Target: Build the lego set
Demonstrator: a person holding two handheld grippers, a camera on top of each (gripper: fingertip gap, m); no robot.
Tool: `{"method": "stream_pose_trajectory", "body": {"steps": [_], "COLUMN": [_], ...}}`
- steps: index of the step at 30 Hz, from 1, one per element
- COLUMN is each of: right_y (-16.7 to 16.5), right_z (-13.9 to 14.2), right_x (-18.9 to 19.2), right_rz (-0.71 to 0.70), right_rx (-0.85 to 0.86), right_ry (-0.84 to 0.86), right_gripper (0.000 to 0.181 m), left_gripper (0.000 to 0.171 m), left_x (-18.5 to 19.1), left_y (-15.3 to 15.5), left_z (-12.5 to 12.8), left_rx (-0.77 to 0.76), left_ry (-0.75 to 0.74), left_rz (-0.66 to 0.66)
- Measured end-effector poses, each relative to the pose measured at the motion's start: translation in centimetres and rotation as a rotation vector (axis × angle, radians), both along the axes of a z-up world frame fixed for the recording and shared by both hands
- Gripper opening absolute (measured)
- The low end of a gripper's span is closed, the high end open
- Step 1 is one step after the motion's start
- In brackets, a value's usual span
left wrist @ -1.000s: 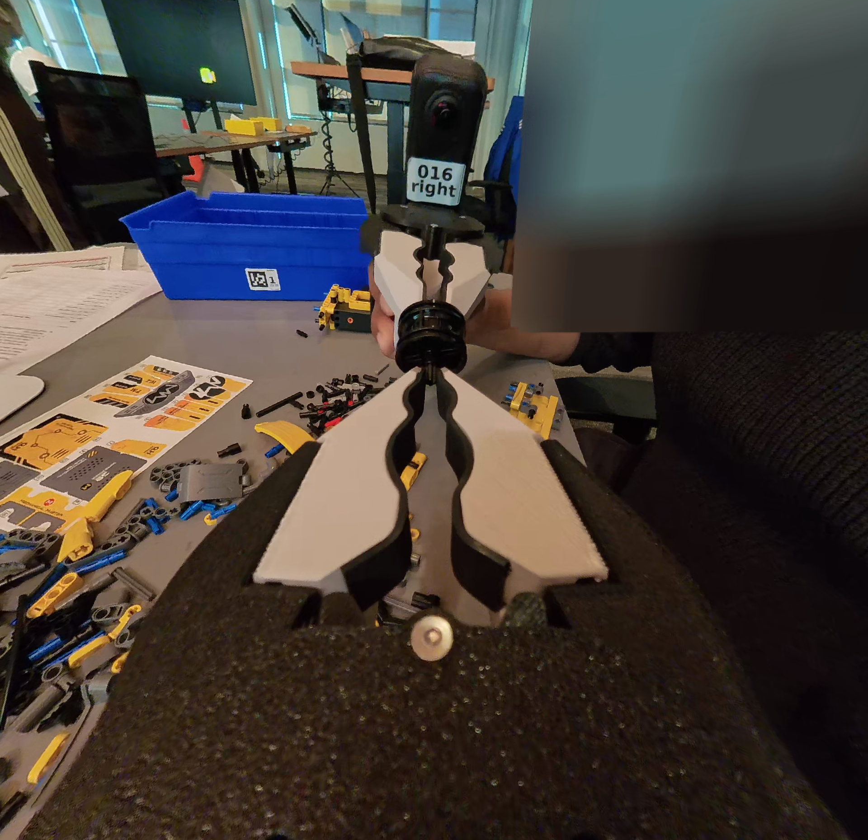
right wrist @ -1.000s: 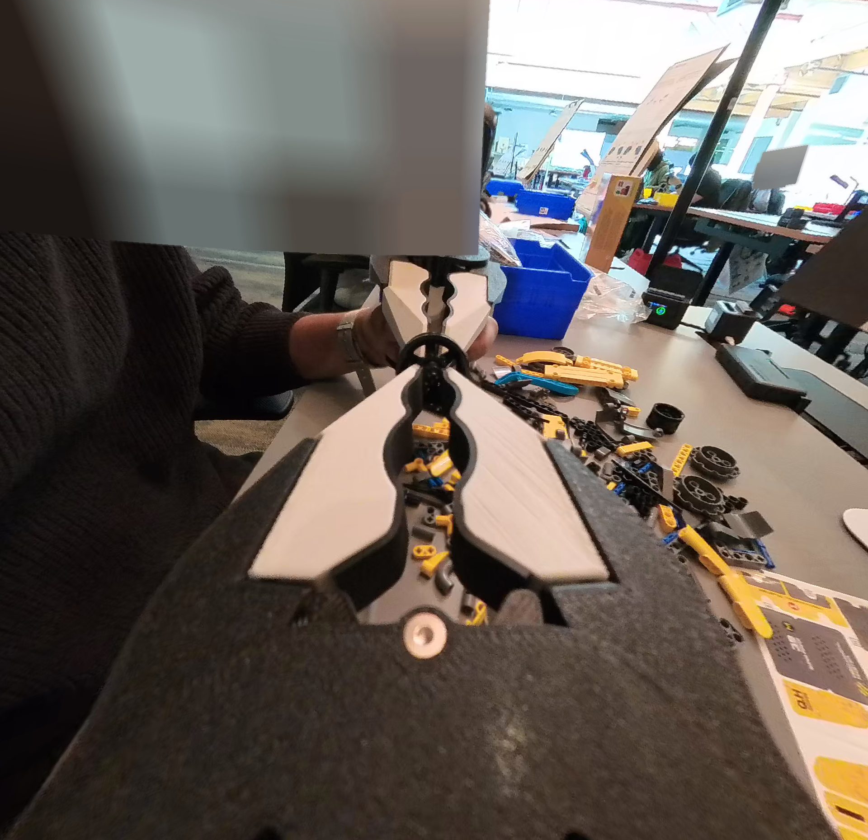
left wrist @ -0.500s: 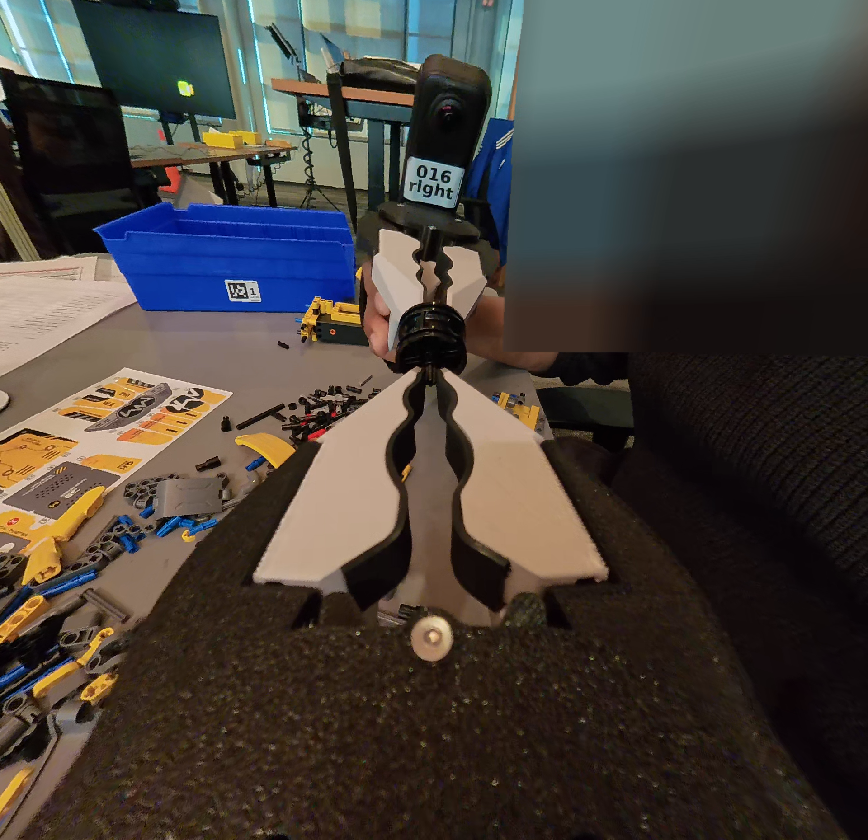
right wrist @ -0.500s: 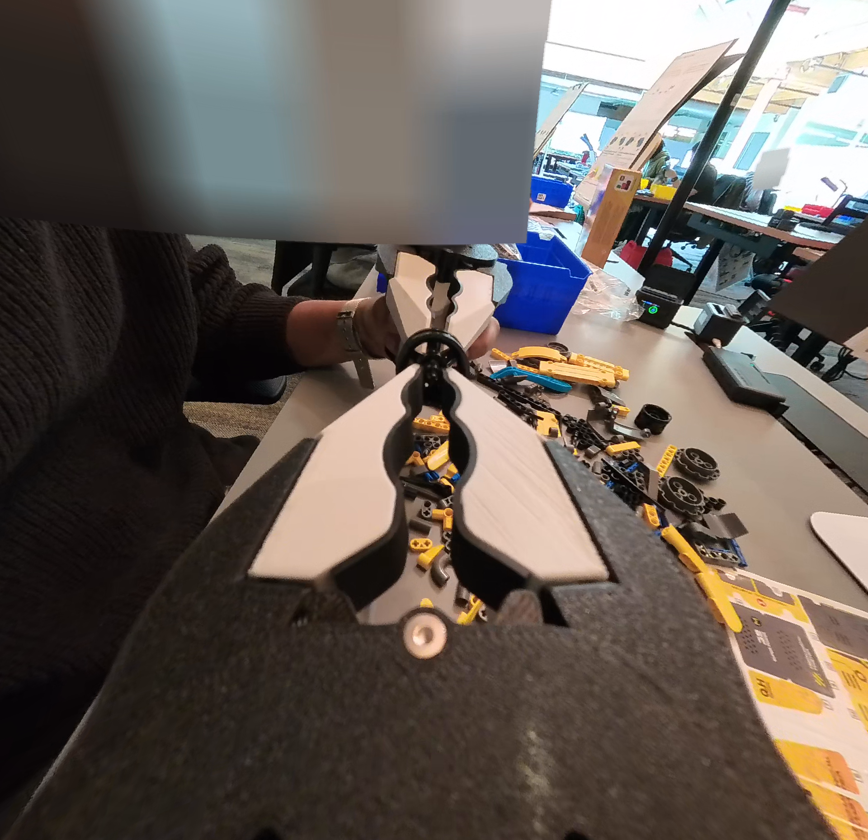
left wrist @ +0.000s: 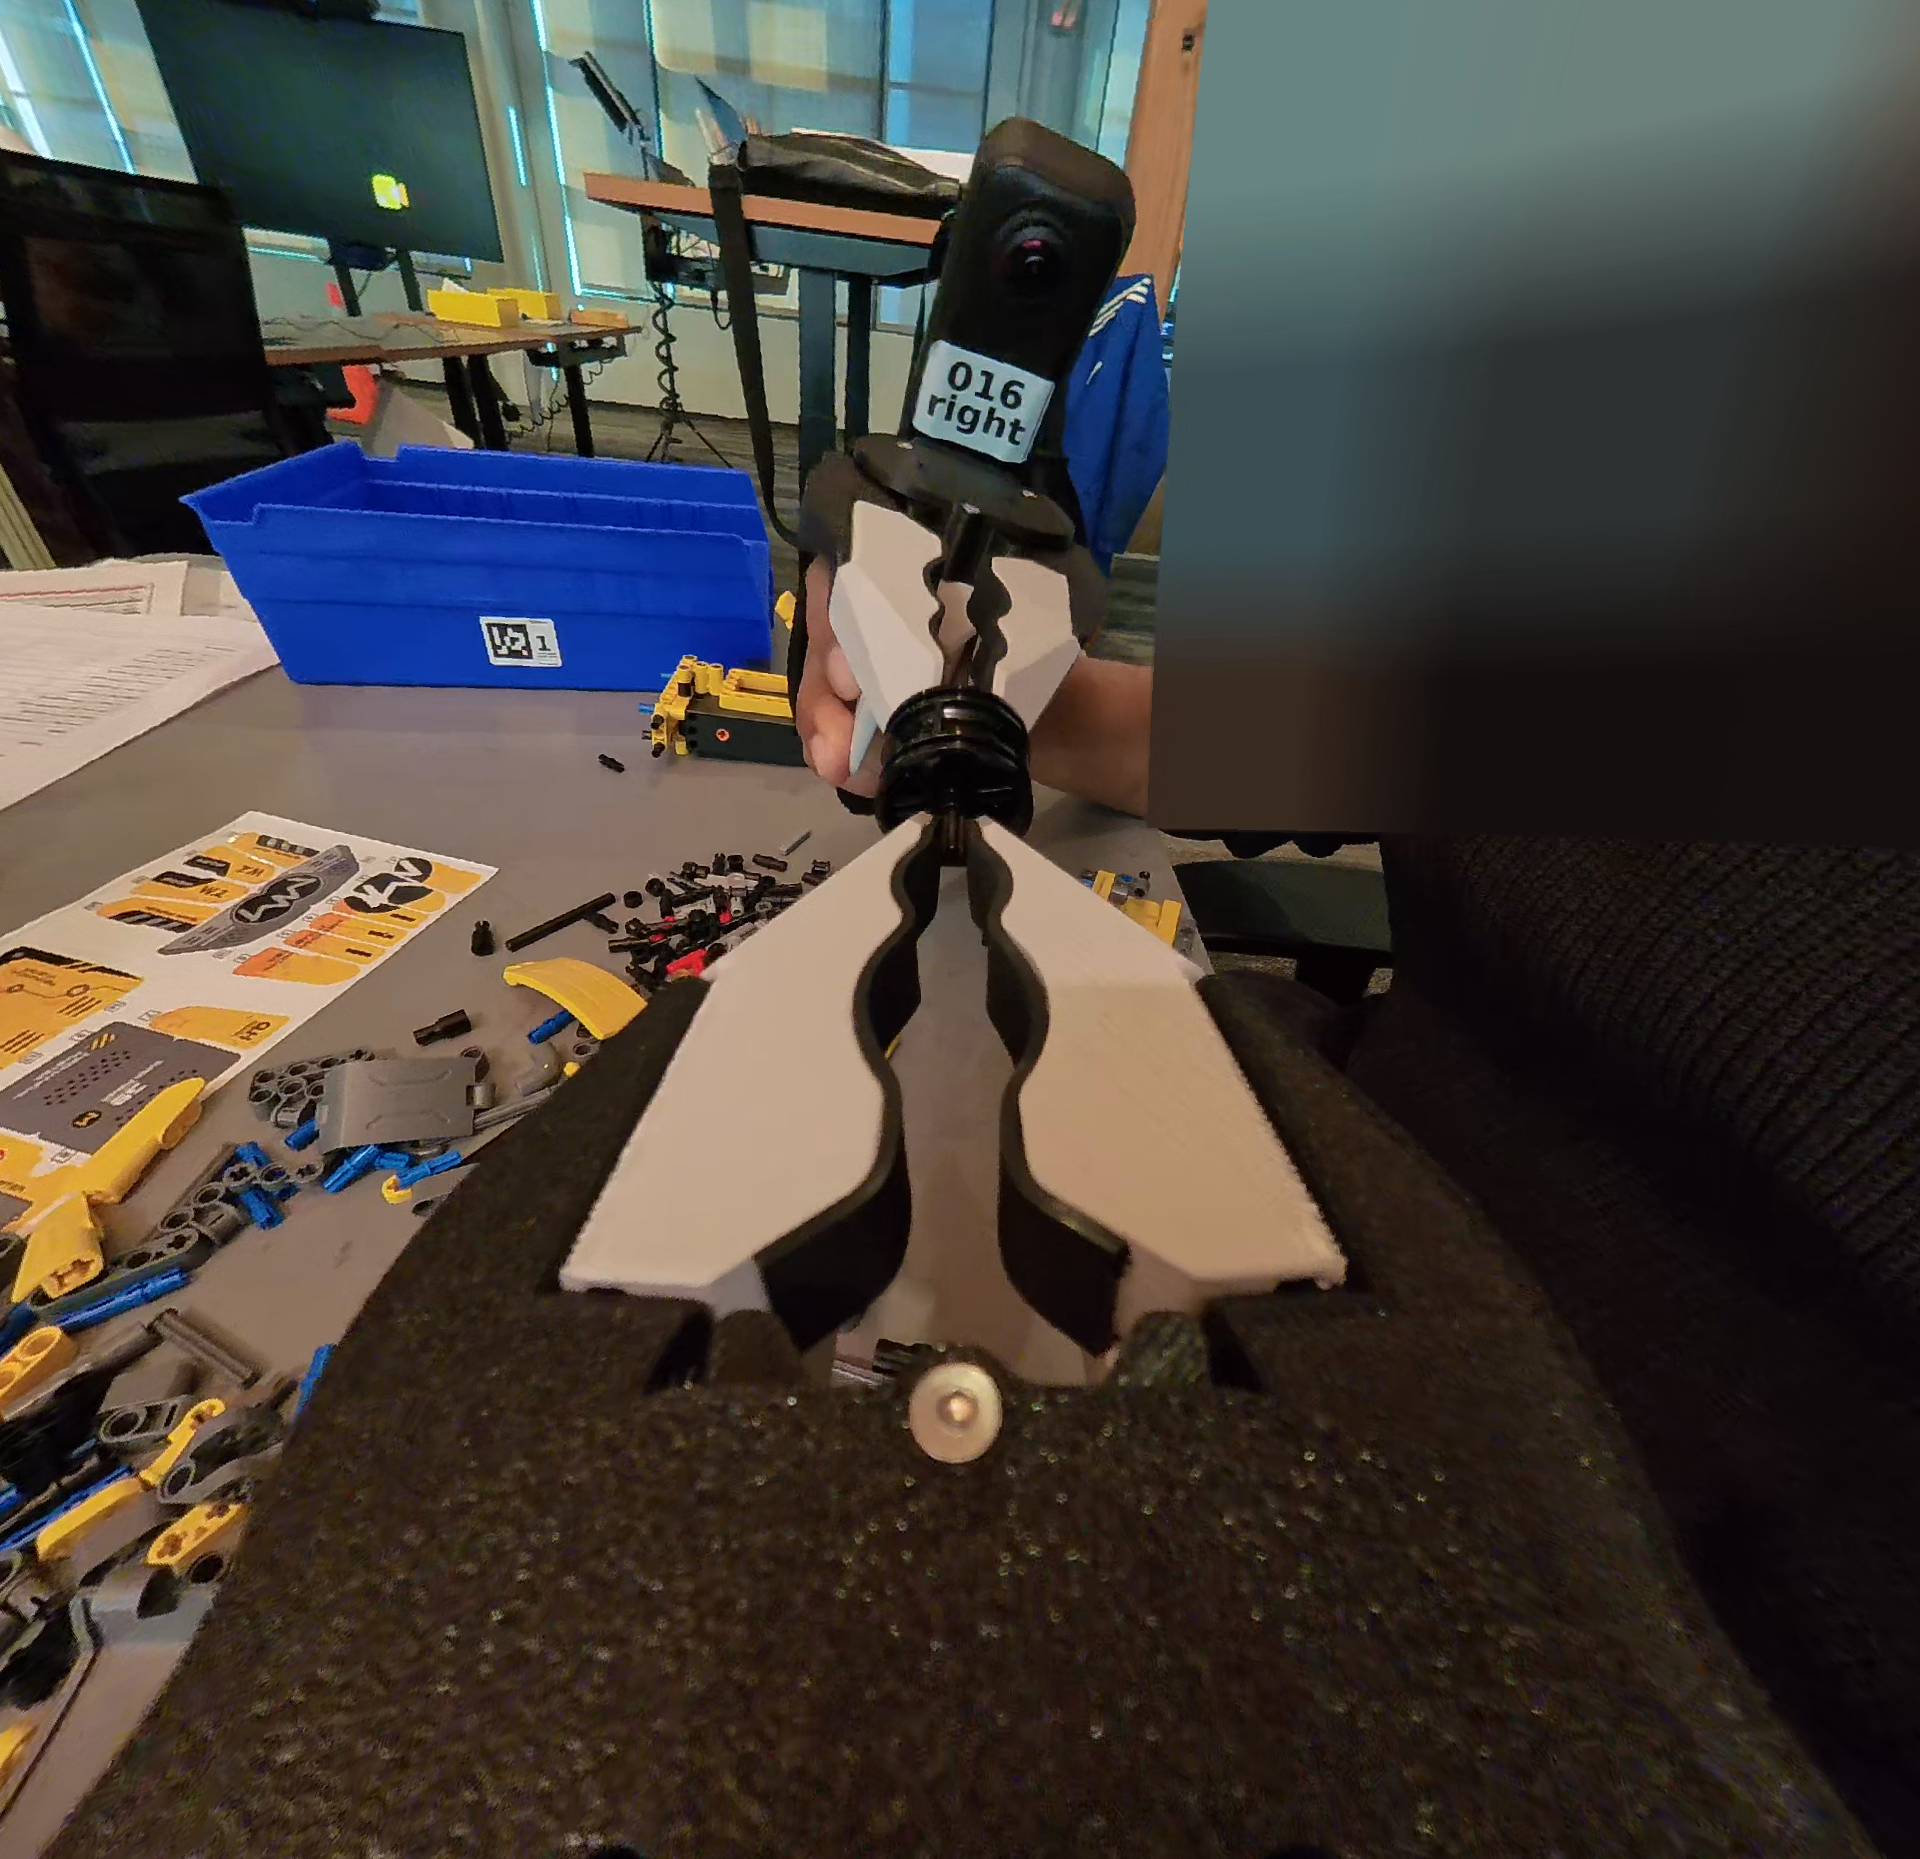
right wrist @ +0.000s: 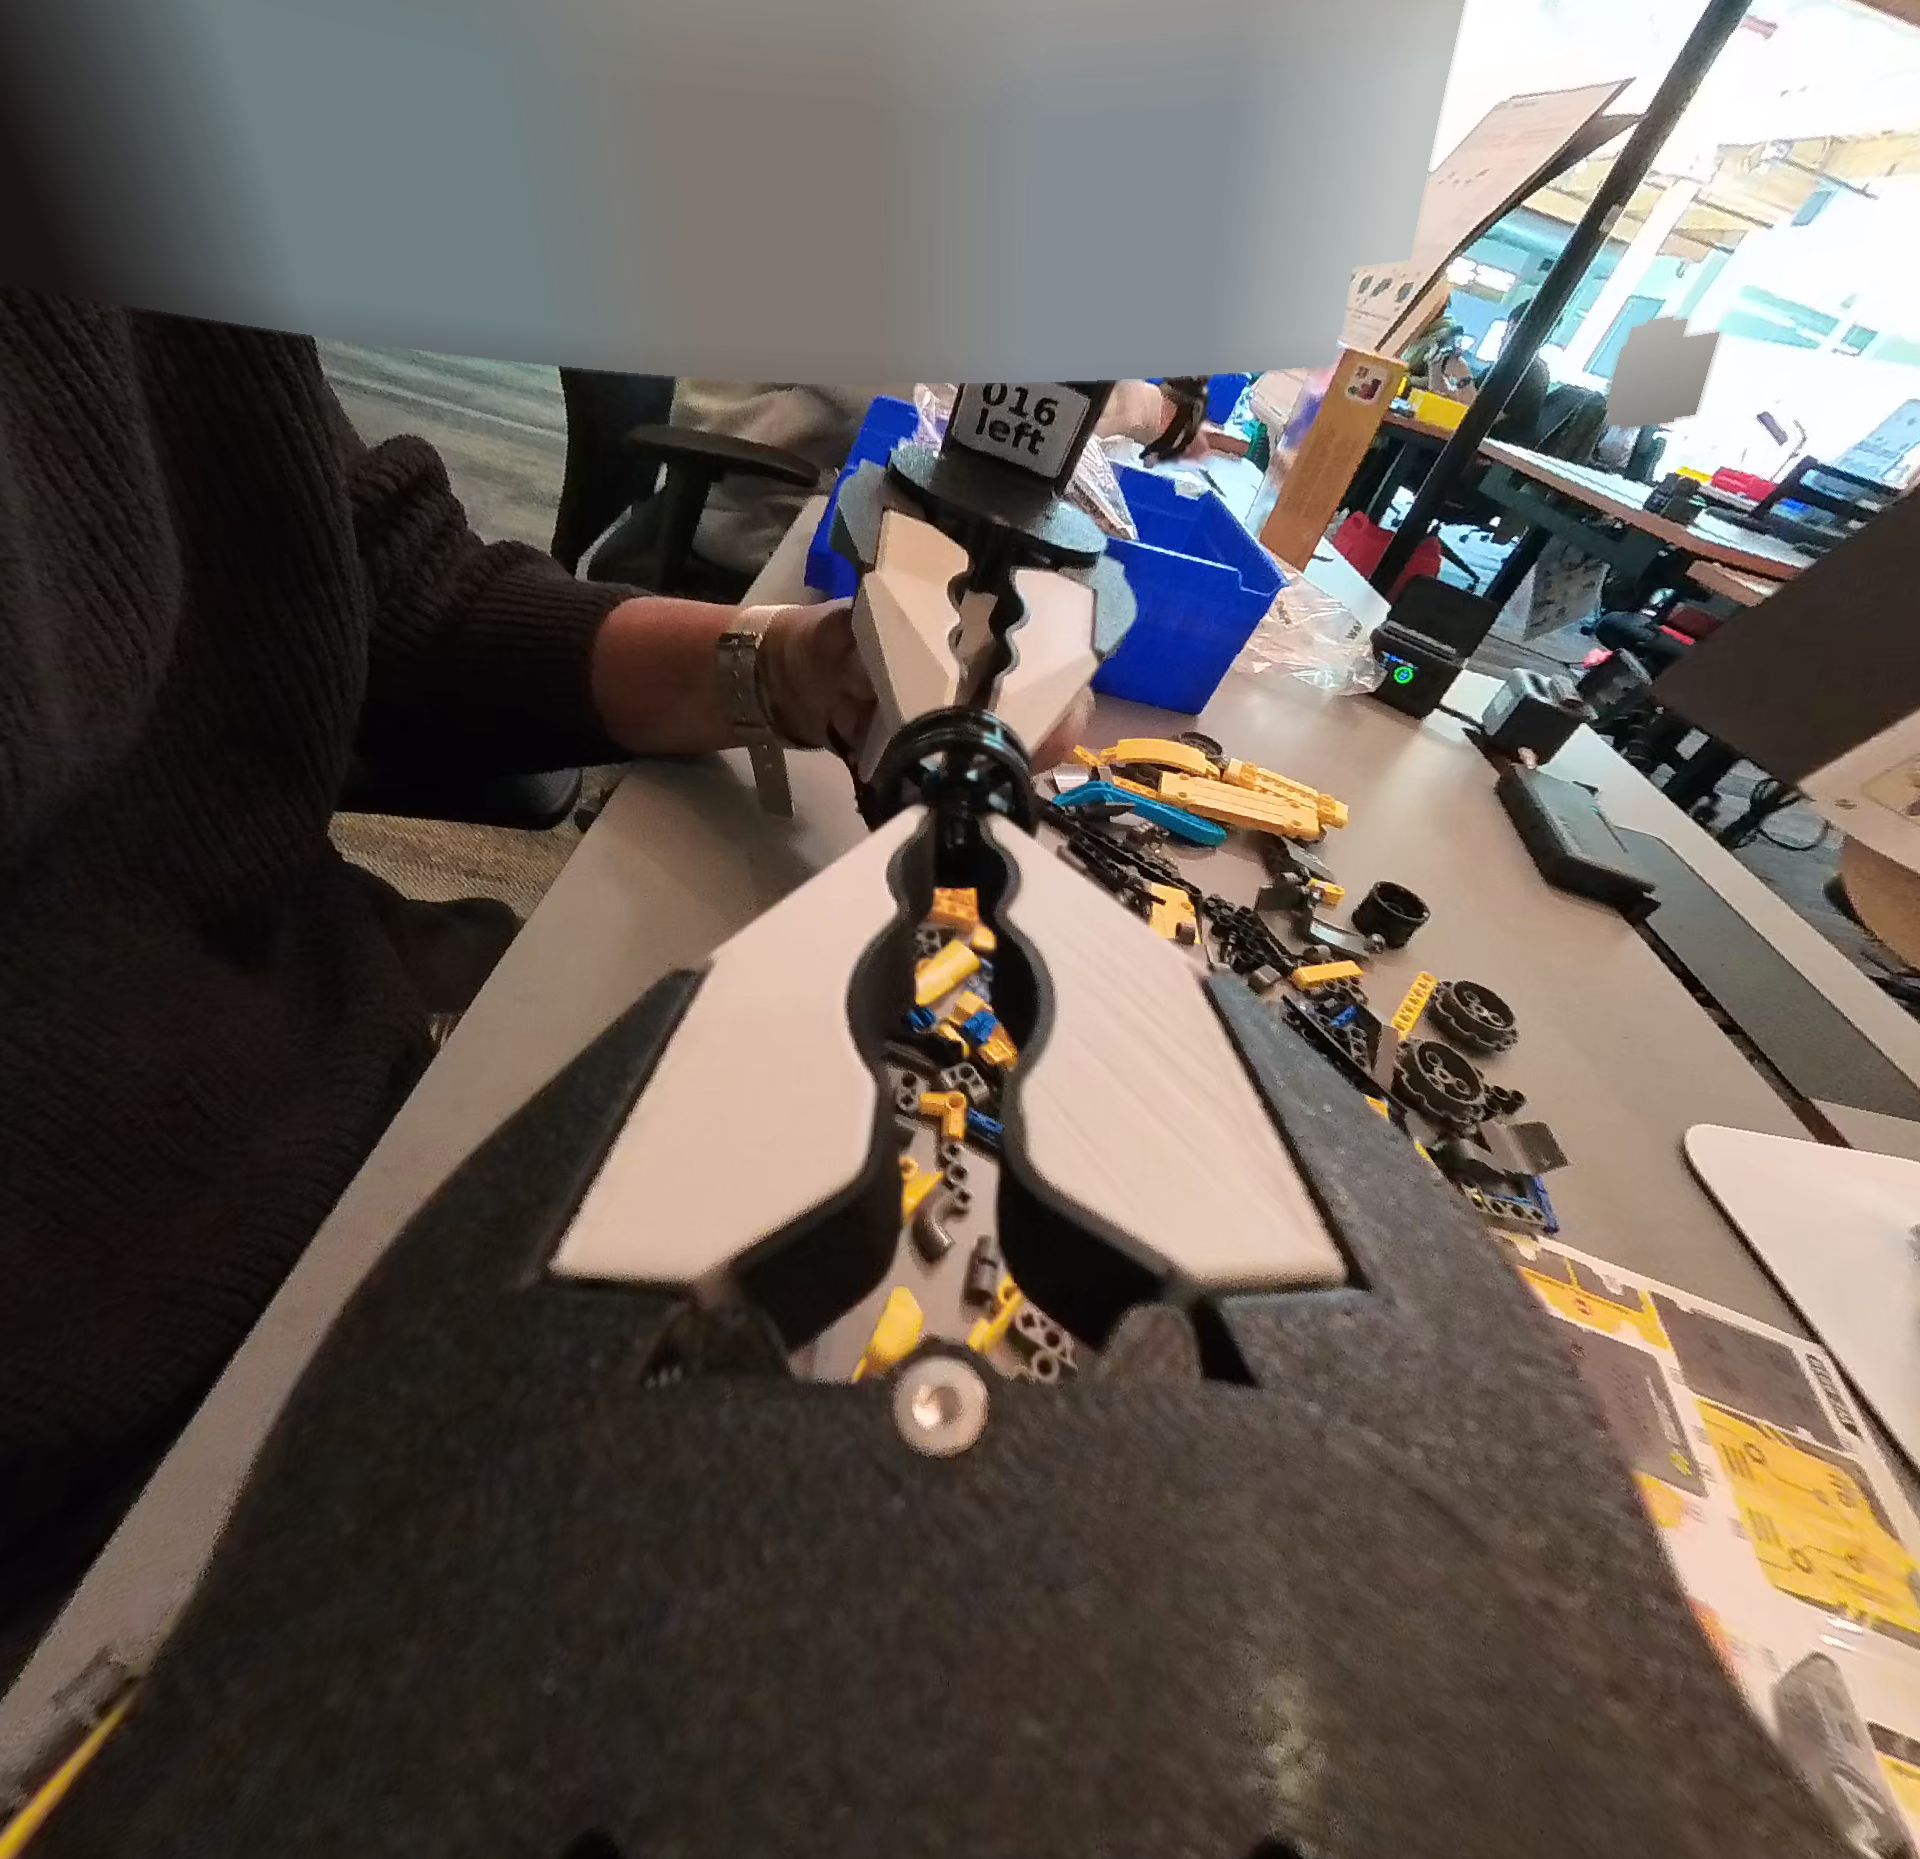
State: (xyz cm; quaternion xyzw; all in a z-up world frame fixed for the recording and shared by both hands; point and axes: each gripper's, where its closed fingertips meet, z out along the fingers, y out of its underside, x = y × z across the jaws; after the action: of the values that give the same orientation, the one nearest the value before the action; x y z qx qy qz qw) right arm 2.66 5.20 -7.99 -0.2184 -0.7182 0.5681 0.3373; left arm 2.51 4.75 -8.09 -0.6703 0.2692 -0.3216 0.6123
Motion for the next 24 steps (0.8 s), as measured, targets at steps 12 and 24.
{"method": "stream_pose_trajectory", "body": {"steps": [12, 24], "right_y": [0.0, 0.8], "right_z": [-0.8, -0.3], "right_x": [-0.7, -0.9], "right_rz": [-0.013, -0.052], "right_rx": [0.006, -0.014], "right_ry": [0.019, 0.048], "right_gripper": [0.006, 0.006], "left_gripper": [0.004, 0.013], "left_x": [-0.4, -1.0], "left_y": [0.0, 0.6], "left_z": [0.6, 0.4], "left_rx": [0.038, 0.032], "left_ry": [0.012, -0.007], "left_rz": [0.026, 0.055]}}
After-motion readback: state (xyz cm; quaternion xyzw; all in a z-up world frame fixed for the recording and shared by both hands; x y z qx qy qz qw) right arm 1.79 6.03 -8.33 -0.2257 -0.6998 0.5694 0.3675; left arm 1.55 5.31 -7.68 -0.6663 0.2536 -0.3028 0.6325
